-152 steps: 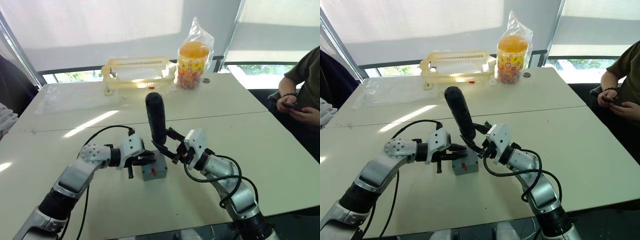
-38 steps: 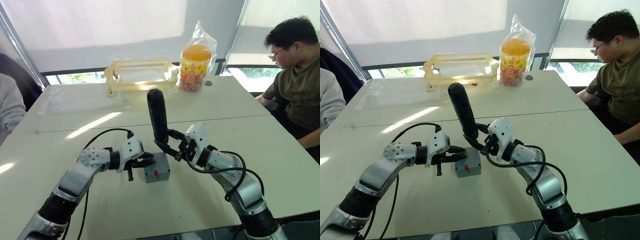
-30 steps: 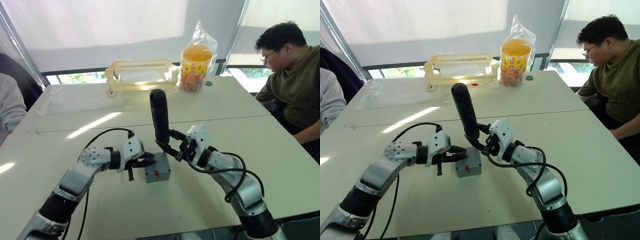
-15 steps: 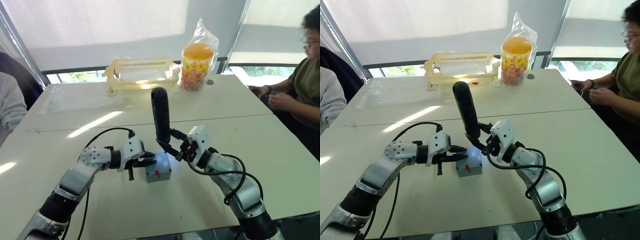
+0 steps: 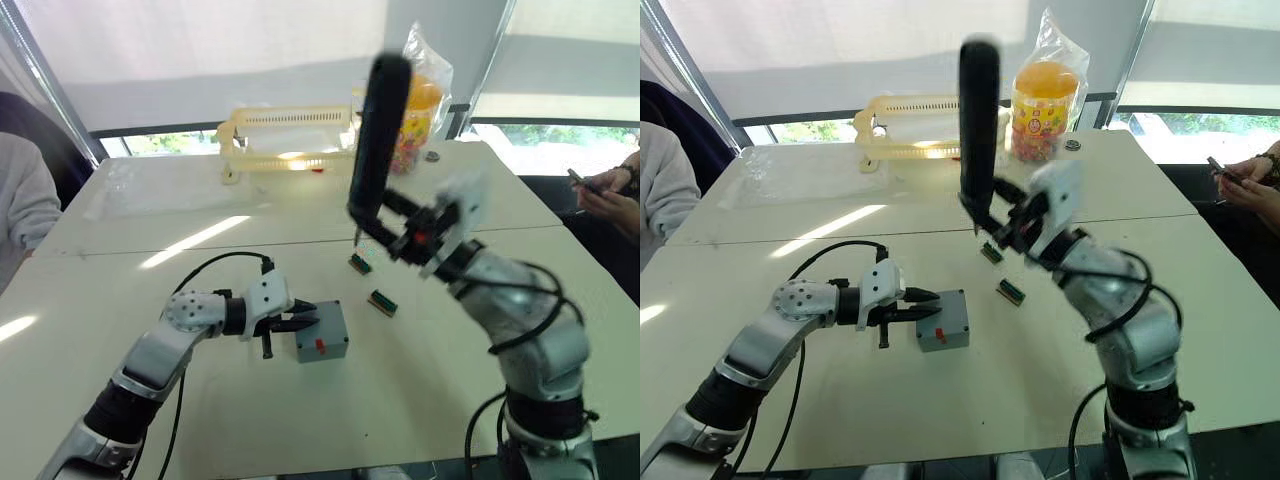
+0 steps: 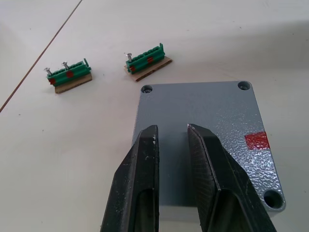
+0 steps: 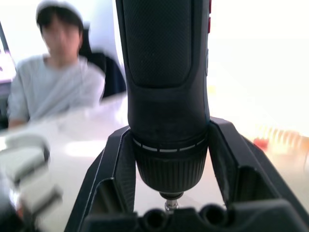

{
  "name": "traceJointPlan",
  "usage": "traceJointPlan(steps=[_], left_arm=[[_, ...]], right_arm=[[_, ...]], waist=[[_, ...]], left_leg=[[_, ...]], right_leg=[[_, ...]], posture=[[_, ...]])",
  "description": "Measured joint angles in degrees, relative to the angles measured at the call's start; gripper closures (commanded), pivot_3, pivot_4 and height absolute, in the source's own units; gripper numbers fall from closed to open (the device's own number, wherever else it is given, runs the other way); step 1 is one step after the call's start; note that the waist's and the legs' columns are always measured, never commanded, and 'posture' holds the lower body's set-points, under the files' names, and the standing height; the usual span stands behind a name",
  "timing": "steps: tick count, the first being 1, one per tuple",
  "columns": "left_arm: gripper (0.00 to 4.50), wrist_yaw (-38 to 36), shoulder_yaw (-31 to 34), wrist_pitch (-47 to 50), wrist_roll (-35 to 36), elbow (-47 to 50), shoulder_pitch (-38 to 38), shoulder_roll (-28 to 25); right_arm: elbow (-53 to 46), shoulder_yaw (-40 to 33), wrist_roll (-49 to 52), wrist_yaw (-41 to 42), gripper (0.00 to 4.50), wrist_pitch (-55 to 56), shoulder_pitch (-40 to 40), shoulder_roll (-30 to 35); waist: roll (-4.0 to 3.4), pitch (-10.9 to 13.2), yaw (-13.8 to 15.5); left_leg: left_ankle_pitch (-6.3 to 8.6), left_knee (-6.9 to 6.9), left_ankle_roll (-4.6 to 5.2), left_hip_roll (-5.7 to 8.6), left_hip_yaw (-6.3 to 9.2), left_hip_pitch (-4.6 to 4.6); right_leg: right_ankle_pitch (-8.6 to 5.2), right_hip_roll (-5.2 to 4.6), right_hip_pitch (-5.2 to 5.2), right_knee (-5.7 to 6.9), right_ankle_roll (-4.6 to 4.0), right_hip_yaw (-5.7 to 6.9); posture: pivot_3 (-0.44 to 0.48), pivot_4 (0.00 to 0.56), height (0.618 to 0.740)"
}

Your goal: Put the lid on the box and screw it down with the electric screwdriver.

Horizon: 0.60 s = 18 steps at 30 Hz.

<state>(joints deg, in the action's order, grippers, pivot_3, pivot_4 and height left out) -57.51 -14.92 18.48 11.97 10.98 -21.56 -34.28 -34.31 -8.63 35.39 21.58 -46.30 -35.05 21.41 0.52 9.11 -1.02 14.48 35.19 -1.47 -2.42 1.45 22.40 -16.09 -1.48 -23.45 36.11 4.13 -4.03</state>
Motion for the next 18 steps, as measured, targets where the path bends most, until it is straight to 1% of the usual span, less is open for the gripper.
traceJointPlan(steps=[3,5,7,9,10,11,12,13,15,17,18], left_arm=[[3.56,0.21,0.51,1.13,0.94,0.90,0.15,0.06],[3.56,0.22,1.83,4.05,3.18,1.74,0.23,0.19],[3.56,0.23,2.88,7.54,5.24,2.61,-0.05,0.14],[3.56,0.04,4.19,11.93,8.02,4.12,-0.95,-0.84],[3.56,-0.22,5.09,13.69,9.39,5.28,-1.38,-1.92],[3.56,-0.71,6.10,15.29,10.72,6.57,-1.96,-3.21],[3.56,-1.32,7.14,16.96,12.25,8.08,-2.68,-4.46],[3.56,-2.09,8.01,18.48,13.76,10.03,-3.39,-6.08],[3.56,-3.58,9.20,20.71,16.14,13.38,-3.93,-9.01],[3.56,-4.78,9.26,22.68,18.24,16.49,-3.89,-11.30],[3.56,-5.09,9.26,23.35,19.00,17.50,-3.78,-11.92]], right_arm=[[0.87,-8.36,13.83,-4.42,2.77,-10.08,-7.26,3.10],[3.22,-12.83,22.13,-6.16,2.77,-17.69,-7.99,8.50],[6.58,-14.84,27.25,-6.79,2.77,-24.49,-6.32,13.87],[11.32,-15.20,31.40,-6.92,2.77,-33.39,-4.36,20.69],[13.56,-15.14,32.73,-6.75,2.77,-37.60,-3.67,23.78],[16.28,-14.98,34.21,-6.61,2.77,-41.42,-2.97,26.86],[19.53,-14.45,36.45,-6.58,2.77,-44.21,-1.74,30.52],[22.75,-13.31,39.16,-6.58,2.77,-45.74,-0.21,34.46],[27.34,-10.93,43.68,-6.77,2.77,-45.80,2.51,39.56],[31.28,-7.80,46.51,-7.06,2.77,-45.82,4.48,43.14],[32.82,-6.64,46.96,-7.32,2.77,-45.81,5.11,43.89]], waist=[[0.03,0.08,0.12],[0.12,0.15,0.25],[0.15,0.43,0.15],[0.12,0.94,0.09],[0.09,1.05,0.09],[0.03,1.13,0.06],[-0.04,1.32,0.08],[-0.11,1.47,0.15],[-0.08,1.64,-0.03],[-0.08,1.73,-0.17],[-0.04,1.76,-0.18]], left_leg=[[0.00,-0.06,0.01,-0.04,0.11,0.05],[0.01,-0.05,0.03,-0.05,0.15,0.11],[0.01,-0.06,0.04,-0.05,0.12,0.17],[0.00,0.01,0.06,-0.02,0.10,0.44],[-0.01,0.09,0.07,-0.01,0.11,0.85],[-0.02,0.19,0.06,0.02,0.10,1.17],[-0.02,0.20,0.06,0.04,0.09,1.20],[-0.02,0.19,0.06,0.04,0.09,1.20],[0.02,0.13,0.13,0.02,0.07,1.19],[0.08,0.12,0.23,-0.05,0.06,1.19],[0.08,0.13,0.23,-0.09,0.07,1.19]], right_leg=[[-0.02,0.00,0.00,0.00,0.03,0.15],[-0.03,-0.02,0.00,-0.01,0.03,0.20],[-0.03,-0.03,-0.04,-0.02,0.03,0.20],[-0.02,0.00,-0.28,0.01,0.05,0.19],[0.00,0.03,-0.69,0.07,0.07,0.19],[0.26,0.08,-1.06,0.15,0.53,0.17],[0.37,0.10,-1.11,0.15,0.72,0.16],[0.38,0.12,-1.11,0.14,0.74,0.15],[0.35,0.20,-1.11,0.08,0.77,0.13],[0.34,0.34,-1.11,0.02,0.78,0.03],[0.34,0.39,-1.11,0.02,0.78,0.03]], posture=[[0.000,0.150,0.740],[0.000,0.150,0.740],[0.000,0.150,0.740],[0.000,0.150,0.740],[0.000,0.150,0.740],[0.000,0.150,0.740],[0.000,0.150,0.740],[0.000,0.150,0.740],[0.000,0.150,0.740],[0.000,0.150,0.740],[0.000,0.150,0.740]])
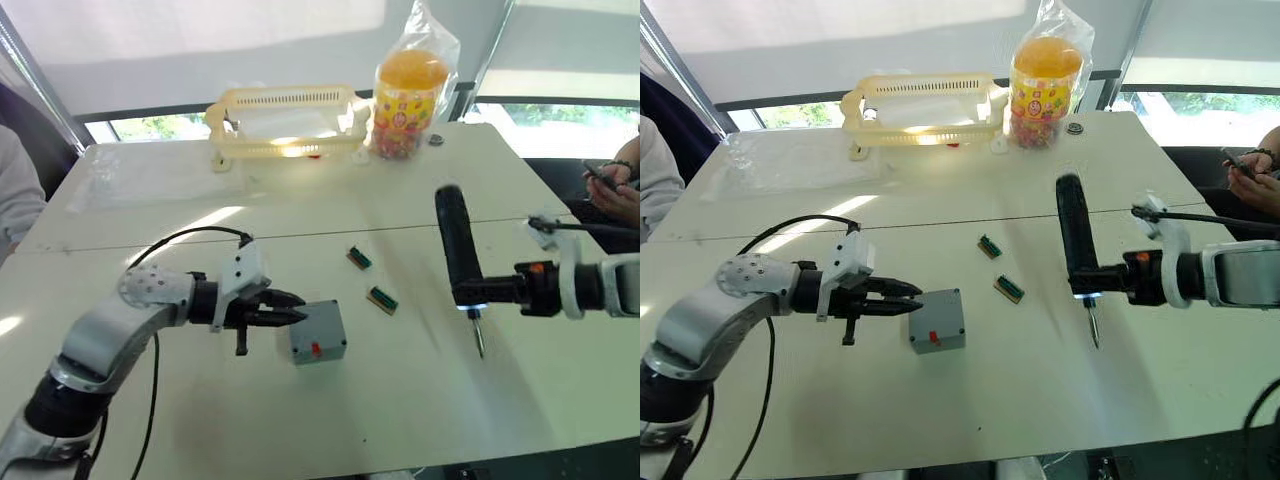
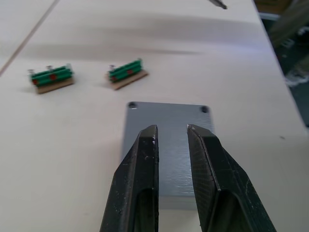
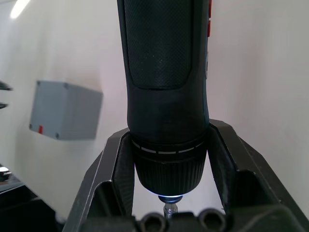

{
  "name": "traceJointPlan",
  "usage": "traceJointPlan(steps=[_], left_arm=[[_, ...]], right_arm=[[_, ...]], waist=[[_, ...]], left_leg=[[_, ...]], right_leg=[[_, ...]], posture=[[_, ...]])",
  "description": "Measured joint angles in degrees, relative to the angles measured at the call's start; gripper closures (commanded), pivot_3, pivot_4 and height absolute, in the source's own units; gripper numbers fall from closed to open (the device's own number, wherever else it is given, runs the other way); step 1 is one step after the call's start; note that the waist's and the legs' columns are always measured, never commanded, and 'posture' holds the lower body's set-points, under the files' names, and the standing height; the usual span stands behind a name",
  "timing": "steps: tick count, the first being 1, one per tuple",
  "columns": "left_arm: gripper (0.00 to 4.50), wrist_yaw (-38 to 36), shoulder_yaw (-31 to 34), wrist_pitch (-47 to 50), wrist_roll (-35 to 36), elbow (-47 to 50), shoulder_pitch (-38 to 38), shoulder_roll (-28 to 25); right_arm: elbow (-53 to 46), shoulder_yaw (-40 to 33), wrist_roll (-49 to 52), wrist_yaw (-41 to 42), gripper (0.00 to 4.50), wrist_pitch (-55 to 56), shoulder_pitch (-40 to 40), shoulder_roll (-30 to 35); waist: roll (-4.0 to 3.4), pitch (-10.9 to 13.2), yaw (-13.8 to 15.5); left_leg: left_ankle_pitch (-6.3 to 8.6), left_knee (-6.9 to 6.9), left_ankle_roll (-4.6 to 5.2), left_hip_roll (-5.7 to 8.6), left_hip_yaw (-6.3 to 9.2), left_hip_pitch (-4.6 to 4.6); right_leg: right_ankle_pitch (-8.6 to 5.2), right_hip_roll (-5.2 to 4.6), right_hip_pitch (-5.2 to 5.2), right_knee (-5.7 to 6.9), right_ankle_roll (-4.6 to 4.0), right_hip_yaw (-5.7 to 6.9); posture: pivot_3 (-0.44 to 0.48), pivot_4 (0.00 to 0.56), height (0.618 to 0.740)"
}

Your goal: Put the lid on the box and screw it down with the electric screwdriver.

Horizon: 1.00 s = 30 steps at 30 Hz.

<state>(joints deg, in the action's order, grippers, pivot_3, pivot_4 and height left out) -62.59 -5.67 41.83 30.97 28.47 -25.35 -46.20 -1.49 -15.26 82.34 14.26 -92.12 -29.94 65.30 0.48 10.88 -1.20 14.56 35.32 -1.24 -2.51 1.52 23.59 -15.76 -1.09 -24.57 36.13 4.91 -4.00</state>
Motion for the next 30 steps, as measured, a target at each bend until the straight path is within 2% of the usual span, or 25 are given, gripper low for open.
traceJointPlan(steps=[6,13,15,16,18,19,22,25,28,30], left_arm=[[3.56,1.11,-0.02,1.46,1.11,2.05,4.33,-1.67],[3.56,2.69,0.06,0.65,0.51,0.92,8.48,-2.66],[3.56,2.89,0.14,-0.12,-0.09,-0.18,9.36,-3.05],[3.56,3.03,0.42,-0.22,-0.34,-0.90,9.65,-3.08],[3.56,3.38,1.12,-0.68,-0.49,-2.09,10.08,-3.09],[3.56,3.60,1.65,-0.86,-0.48,-2.63,10.23,-3.08],[3.56,4.23,3.37,-1.21,-0.49,-4.53,10.71,-3.08],[3.56,4.91,4.53,-1.25,-0.53,-6.54,11.66,-3.05],[3.56,5.90,4.71,-1.28,-0.66,-7.98,11.90,-2.08],[3.56,7.41,4.01,-1.32,-1.12,-8.20,11.73,0.09]], right_arm=[[8.98,6.90,-1.81,-1.56,2.77,-0.01,0.76,-0.38],[11.11,12.42,-9.92,0.29,2.77,-0.02,-3.68,-4.29],[11.73,13.30,-12.75,1.64,1.73,0.01,-4.07,-5.01],[11.74,13.60,-14.18,2.51,1.42,0.05,-4.56,-5.26],[11.10,13.98,-16.86,4.57,0.36,0.46,-5.42,-5.26],[10.36,14.27,-18.05,5.55,0.05,0.94,-5.68,-5.26],[8.38,14.70,-23.18,7.52,0.05,4.17,-5.52,-5.00],[3.73,15.72,-29.37,11.24,0.05,12.37,-4.36,-3.49],[-5.09,13.41,-32.55,16.66,0.05,22.46,-3.47,-3.55],[-15.77,10.44,-31.76,20.46,0.05,27.52,1.31,-4.69]], waist=[[0.01,0.09,0.03],[-0.02,0.13,0.02],[-0.02,0.13,0.12],[-0.02,0.13,0.17],[0.01,0.13,0.20],[0.02,0.12,0.19],[0.02,0.12,0.26],[-0.01,0.13,0.21],[-0.04,0.13,0.03],[0.03,0.08,0.27]], left_leg=[[-0.01,0.19,-0.01,-0.20,-0.01,-0.04],[-0.01,0.64,-0.03,-0.29,-0.04,-0.02],[-0.01,0.70,-0.03,-0.29,-0.10,0.00],[-0.01,0.74,-0.03,-0.29,-0.12,0.01],[-0.01,0.78,-0.03,-0.29,-0.14,0.01],[-0.01,0.80,-0.03,-0.29,-0.15,0.01],[-0.02,0.83,-0.04,-0.29,-0.18,0.01],[-0.02,0.81,-0.04,-0.29,-0.18,0.00],[-0.02,0.77,-0.04,-0.34,-0.18,-0.03],[-0.01,0.74,-0.04,-0.36,-0.08,-0.07]], right_leg=[[0.02,0.26,0.00,0.04,-0.06,-0.10],[0.12,0.39,0.03,0.16,-0.25,-0.19],[0.12,0.38,0.03,0.17,-0.26,-0.24],[0.13,0.37,0.04,0.17,-0.25,-0.25],[0.14,0.36,0.07,0.17,-0.23,-0.26],[0.15,0.35,0.08,0.17,-0.22,-0.27],[0.20,0.34,0.09,0.17,-0.20,-0.28],[0.21,0.35,0.06,0.20,-0.18,-0.28],[0.26,0.39,0.04,0.28,-0.08,-0.28],[0.27,0.43,0.06,0.40,-0.03,-0.21]], posture=[[0.000,0.150,0.740],[0.000,0.150,0.740],[0.000,0.150,0.740],[0.000,0.150,0.740],[0.000,0.150,0.740],[0.000,0.150,0.740],[0.000,0.150,0.740],[0.000,0.150,0.740],[0.000,0.150,0.740],[0.000,0.150,0.740]])
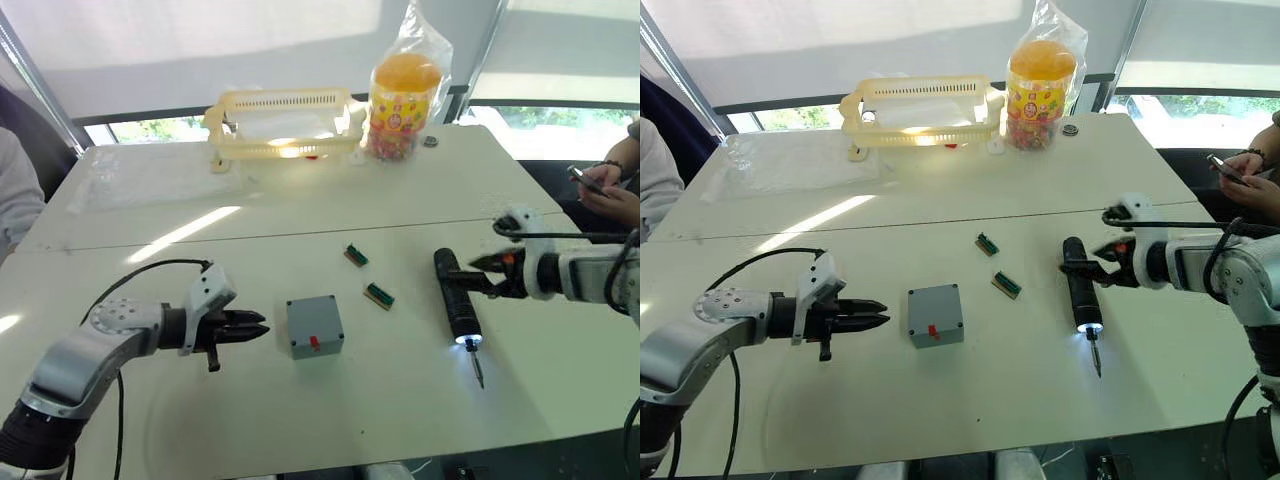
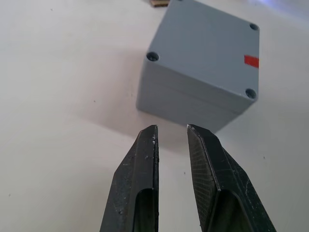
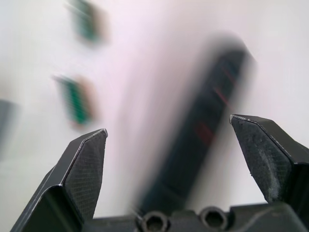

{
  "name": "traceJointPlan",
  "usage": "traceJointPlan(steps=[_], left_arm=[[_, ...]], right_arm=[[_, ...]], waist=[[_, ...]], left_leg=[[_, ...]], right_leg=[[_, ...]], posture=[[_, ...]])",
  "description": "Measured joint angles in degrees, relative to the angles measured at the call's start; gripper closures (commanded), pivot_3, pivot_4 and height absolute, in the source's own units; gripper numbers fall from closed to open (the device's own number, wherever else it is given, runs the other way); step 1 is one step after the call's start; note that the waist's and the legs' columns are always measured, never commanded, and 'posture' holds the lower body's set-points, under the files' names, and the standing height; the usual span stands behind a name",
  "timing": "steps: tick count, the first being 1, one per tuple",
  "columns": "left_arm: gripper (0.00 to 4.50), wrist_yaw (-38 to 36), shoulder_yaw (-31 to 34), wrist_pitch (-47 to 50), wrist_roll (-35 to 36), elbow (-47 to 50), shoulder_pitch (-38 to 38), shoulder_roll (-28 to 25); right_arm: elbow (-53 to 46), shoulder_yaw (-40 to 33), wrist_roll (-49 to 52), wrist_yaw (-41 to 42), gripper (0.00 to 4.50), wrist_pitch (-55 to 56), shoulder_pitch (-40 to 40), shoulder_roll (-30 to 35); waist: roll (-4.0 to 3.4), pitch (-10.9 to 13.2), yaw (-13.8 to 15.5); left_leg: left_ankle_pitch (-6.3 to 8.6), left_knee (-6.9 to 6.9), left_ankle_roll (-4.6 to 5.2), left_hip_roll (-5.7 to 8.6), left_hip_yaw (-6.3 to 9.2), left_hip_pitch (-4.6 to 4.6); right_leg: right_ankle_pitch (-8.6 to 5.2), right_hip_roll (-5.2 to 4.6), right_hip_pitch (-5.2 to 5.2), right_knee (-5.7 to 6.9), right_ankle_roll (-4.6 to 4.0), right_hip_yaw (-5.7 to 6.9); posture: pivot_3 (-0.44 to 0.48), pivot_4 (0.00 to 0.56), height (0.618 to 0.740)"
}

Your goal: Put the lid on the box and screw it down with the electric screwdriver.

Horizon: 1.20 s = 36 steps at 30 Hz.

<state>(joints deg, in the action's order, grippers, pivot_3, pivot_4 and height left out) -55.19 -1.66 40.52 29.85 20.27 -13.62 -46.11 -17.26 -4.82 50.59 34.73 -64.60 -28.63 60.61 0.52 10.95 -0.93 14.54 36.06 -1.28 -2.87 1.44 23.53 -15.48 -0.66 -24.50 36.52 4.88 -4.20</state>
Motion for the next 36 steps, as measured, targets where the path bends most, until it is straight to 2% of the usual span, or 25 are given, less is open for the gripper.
traceJointPlan(steps=[3,7,11,16,20,31,34,36], left_arm=[[3.56,3.06,-2.06,-0.34,-1.99,-0.81,-0.15,3.69],[3.56,5.56,-5.12,-2.42,-6.20,-2.78,-0.29,5.57],[3.56,5.99,-6.82,-3.77,-8.04,-3.61,-0.59,7.07],[3.56,6.68,-8.34,-5.55,-10.63,-7.29,-3.40,8.88],[3.56,6.31,-9.01,-7.85,-12.84,-10.84,-6.28,9.73],[3.56,3.09,-13.22,-17.46,-18.79,-25.56,-17.07,17.05],[3.56,2.04,-13.70,-20.34,-20.37,-29.50,-18.65,17.85],[3.56,1.58,-13.57,-21.72,-21.03,-31.12,-18.86,17.31]], right_arm=[[-14.33,2.76,-0.49,3.88,0.05,6.12,8.82,-2.47],[-20.60,8.36,-5.33,2.92,0.05,10.58,14.39,-7.12],[-20.83,12.10,-9.57,1.37,0.05,12.51,15.30,-10.72],[-16.41,19.05,-14.70,0.68,0.05,14.15,15.33,-17.59],[-13.37,21.09,-15.79,0.83,0.05,13.73,14.05,-21.88],[-14.62,19.67,-10.22,0.36,0.05,5.34,13.53,-27.88],[-16.86,18.87,-9.97,-0.60,0.05,4.89,13.64,-27.21],[-18.17,17.61,-11.35,-0.80,0.05,5.45,13.90,-24.23]], waist=[[0.08,-0.03,0.51],[0.13,-0.01,-0.06],[0.16,-0.01,-0.08],[0.17,-0.02,0.07],[0.17,-0.03,0.08],[0.19,-0.04,0.17],[0.19,-0.04,0.02],[0.19,-0.05,0.05]], left_leg=[[0.00,0.04,-0.01,0.01,0.14,0.03],[-0.13,0.24,-0.23,0.07,-0.04,-0.03],[-0.16,0.56,-0.28,0.05,-0.04,-0.13],[-0.15,0.83,-0.27,0.04,0.01,-0.09],[-0.15,0.96,-0.27,0.04,-0.01,-0.05],[-0.15,1.01,-0.27,0.05,0.06,-0.05],[-0.15,1.00,-0.26,0.05,0.07,-0.06],[-0.15,1.01,-0.26,0.05,0.08,-0.06]], right_leg=[[-0.02,-0.04,0.03,0.10,0.01,0.15],[0.01,-0.10,0.03,0.24,-0.03,-0.05],[-0.03,-0.02,0.06,0.65,-0.36,-0.10],[0.02,0.01,0.09,0.80,-0.28,-0.07],[0.07,-0.01,0.11,0.83,-0.18,-0.09],[0.13,0.01,0.15,0.93,-0.06,-0.04],[0.13,0.03,0.15,0.95,-0.05,-0.03],[0.12,0.02,0.15,0.95,-0.05,-0.02]], posture=[[0.000,0.150,0.740],[0.000,0.150,0.740],[0.000,0.150,0.740],[0.000,0.150,0.740],[0.000,0.150,0.740],[0.000,0.150,0.740],[0.000,0.150,0.740],[0.000,0.150,0.740]])
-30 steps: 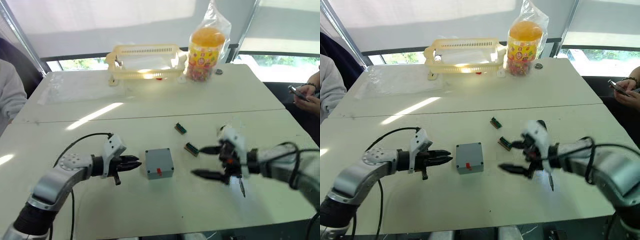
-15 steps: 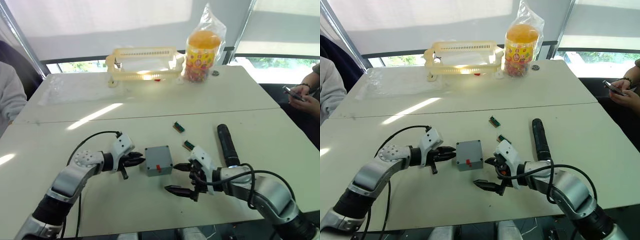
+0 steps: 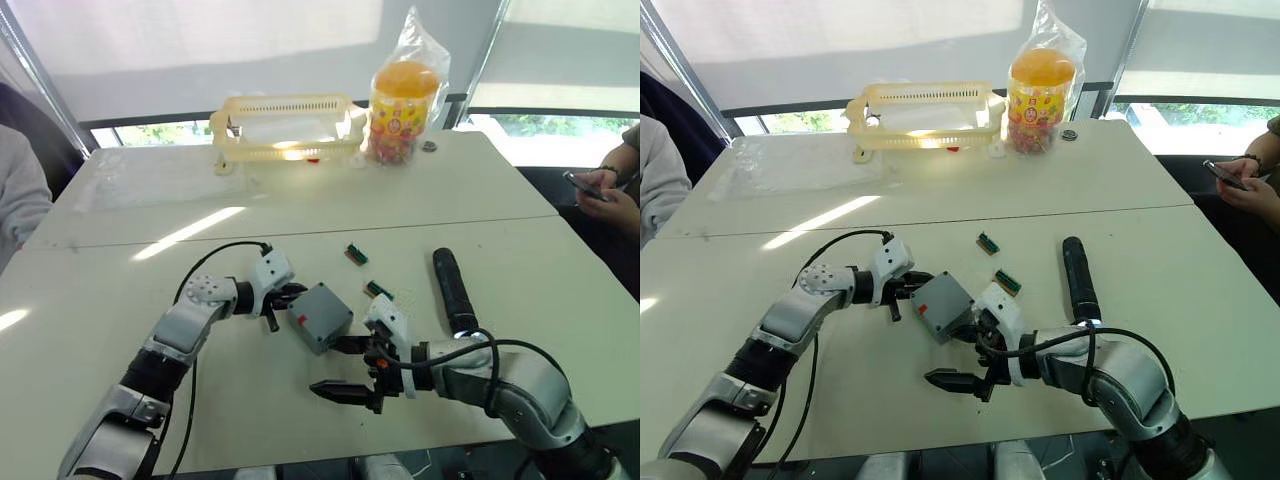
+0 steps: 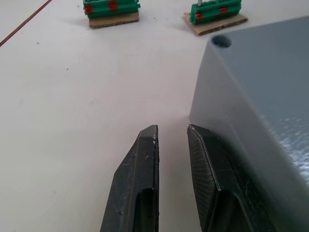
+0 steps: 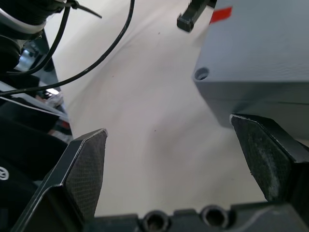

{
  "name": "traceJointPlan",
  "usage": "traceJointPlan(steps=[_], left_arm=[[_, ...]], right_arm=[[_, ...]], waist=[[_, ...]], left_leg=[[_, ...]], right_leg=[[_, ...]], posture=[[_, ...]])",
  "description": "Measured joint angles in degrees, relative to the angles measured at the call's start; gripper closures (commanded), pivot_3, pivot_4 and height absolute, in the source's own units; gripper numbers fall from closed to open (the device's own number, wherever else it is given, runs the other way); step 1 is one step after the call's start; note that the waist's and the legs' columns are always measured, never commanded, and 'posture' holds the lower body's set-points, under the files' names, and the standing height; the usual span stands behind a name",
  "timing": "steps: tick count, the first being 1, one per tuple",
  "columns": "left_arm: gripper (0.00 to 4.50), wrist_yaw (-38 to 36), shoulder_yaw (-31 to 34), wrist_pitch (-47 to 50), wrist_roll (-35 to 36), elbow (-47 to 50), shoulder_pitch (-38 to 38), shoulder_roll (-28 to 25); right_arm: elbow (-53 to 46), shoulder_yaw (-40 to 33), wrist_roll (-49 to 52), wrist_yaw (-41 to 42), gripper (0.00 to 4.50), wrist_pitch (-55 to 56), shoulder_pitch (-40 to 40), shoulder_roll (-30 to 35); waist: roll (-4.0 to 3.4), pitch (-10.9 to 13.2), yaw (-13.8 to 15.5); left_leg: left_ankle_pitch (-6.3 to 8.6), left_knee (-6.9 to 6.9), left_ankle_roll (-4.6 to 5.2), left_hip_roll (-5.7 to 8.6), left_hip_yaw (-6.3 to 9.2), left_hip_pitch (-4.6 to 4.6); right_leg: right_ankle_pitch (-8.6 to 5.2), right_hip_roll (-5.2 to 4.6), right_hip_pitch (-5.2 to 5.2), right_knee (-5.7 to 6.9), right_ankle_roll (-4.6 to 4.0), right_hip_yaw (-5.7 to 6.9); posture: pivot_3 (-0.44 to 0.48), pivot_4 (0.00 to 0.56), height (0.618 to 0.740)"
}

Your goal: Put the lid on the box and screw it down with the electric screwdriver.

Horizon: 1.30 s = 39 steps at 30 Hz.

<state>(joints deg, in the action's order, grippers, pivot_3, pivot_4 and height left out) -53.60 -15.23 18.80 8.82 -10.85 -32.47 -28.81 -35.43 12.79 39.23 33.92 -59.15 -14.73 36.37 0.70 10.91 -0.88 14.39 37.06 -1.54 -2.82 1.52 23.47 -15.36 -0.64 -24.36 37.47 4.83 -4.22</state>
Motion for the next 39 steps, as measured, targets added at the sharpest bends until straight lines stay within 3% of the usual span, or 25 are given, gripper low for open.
traceJointPlan(steps=[7,12,18,27,39], left_arm=[[3.56,-0.49,4.76,1.47,0.07,3.96,3.98,-6.60],[3.56,-1.99,8.06,11.19,6.03,19.95,15.61,-10.95],[3.56,0.81,8.28,17.44,9.35,29.20,20.82,-10.01],[3.56,4.21,6.07,16.45,7.47,26.04,16.85,-6.05],[3.56,4.36,5.41,13.31,6.06,22.26,15.56,-5.31]], right_arm=[[0.50,-2.85,-5.59,2.03,0.05,7.07,0.28,5.46],[8.25,0.40,-12.64,6.75,0.05,15.61,-0.78,6.89],[14.00,3.41,-16.90,11.03,0.05,21.60,-2.99,4.51],[12.34,4.26,-17.56,14.57,0.05,21.79,-2.26,2.57],[5.63,2.54,-16.44,10.38,0.05,16.67,2.26,0.85]], waist=[[-0.01,0.00,-0.24],[0.00,0.00,-0.17],[0.00,0.00,0.13],[0.00,-0.01,0.10],[0.00,-0.01,0.15]], left_leg=[[0.02,-0.02,0.03,-0.01,0.01,-0.04],[0.02,0.01,0.03,-0.02,-0.01,-0.04],[0.02,0.06,0.03,-0.01,0.00,-0.04],[0.01,0.07,0.02,-0.01,0.01,-0.05],[0.01,0.07,0.02,-0.01,0.02,-0.06]], right_leg=[[-0.01,0.00,0.00,0.07,0.02,0.00],[-0.02,-0.02,0.00,0.08,0.01,-0.01],[-0.02,-0.02,0.02,0.10,0.00,0.00],[-0.01,-0.01,0.02,0.13,0.01,0.01],[-0.01,-0.01,0.02,0.16,0.01,0.02]], posture=[[0.000,0.150,0.740],[0.000,0.150,0.740],[0.000,0.150,0.740],[0.000,0.150,0.740],[0.000,0.150,0.740]])
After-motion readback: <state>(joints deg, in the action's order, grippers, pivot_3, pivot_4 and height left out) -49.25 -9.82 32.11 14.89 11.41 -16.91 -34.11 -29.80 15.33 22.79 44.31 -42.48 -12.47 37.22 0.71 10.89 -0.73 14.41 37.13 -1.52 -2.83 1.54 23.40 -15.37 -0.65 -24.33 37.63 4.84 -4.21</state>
